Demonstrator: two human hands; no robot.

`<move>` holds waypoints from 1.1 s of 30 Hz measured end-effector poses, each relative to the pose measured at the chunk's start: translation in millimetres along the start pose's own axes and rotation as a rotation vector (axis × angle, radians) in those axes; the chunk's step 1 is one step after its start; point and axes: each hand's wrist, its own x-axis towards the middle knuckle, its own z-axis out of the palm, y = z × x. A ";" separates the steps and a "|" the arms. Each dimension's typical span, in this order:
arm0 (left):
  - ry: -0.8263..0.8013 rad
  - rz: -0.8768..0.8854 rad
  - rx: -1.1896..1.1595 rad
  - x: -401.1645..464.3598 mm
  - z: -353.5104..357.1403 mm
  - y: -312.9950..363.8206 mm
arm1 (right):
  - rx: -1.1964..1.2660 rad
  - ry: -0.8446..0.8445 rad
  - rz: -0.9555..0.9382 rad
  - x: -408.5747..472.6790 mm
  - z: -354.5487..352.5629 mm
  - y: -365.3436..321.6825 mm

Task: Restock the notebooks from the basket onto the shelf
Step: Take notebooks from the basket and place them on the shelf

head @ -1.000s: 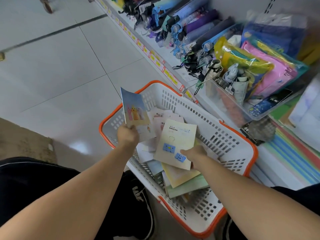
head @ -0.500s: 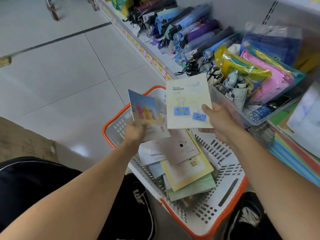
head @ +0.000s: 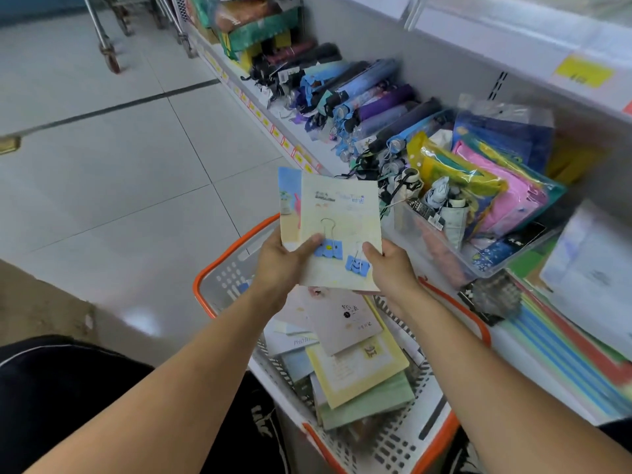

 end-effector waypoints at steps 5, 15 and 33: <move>0.177 0.024 -0.167 14.2 -16.5 17.6 | -0.098 0.325 0.141 12.0 -27.3 26.3; -0.097 -0.100 0.021 0.5 14.6 5.9 | 0.303 -0.083 0.136 -15.2 -42.9 2.8; -0.383 0.480 0.088 23.4 203.2 311.5 | 0.422 0.064 -0.380 -40.0 -195.9 -293.4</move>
